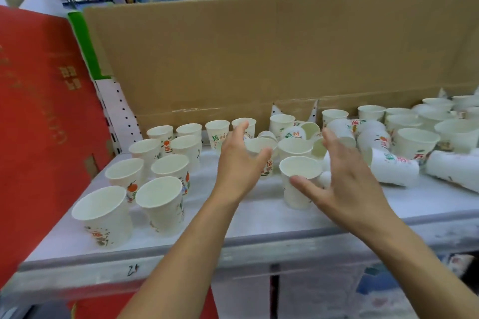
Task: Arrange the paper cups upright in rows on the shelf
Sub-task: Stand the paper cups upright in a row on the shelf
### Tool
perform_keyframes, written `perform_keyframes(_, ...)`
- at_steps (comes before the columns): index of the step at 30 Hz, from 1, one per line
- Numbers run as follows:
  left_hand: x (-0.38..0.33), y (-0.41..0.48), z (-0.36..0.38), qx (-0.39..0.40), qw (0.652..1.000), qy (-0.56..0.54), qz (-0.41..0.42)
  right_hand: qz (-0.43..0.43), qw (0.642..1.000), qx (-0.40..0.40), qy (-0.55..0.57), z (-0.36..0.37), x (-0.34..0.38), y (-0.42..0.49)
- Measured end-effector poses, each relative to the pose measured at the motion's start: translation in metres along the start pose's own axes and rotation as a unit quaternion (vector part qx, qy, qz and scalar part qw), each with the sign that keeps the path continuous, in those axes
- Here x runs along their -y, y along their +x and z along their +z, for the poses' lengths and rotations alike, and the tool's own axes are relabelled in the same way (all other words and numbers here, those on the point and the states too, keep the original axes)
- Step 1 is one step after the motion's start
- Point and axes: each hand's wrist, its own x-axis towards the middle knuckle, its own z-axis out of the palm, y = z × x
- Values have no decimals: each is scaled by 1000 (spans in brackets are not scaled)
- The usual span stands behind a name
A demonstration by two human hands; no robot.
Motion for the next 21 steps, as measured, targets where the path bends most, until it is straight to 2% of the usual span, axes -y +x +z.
perform_keyframes(3, 11, 14, 16, 1, 999, 43, -23, -16, 995, 48, -87, 4, -3, 10)
perform_keyframes(7, 18, 22, 26, 7, 997, 64, -49, -36, 988, 75, -127, 8, -3, 15)
perform_keyframes(12, 12, 19, 22, -3, 994, 85, -68, -50, 988, 82, -122, 4, 3, 16)
perform_keyframes(17, 6, -21, -12, -23, 976, 209, -63, -93, 985, 125, -74, 4, 11, 10)
perform_keyframes(21, -5, -50, -41, -17, 961, 265, -76, -136, 975, 167, -53, -3, 16, 9)
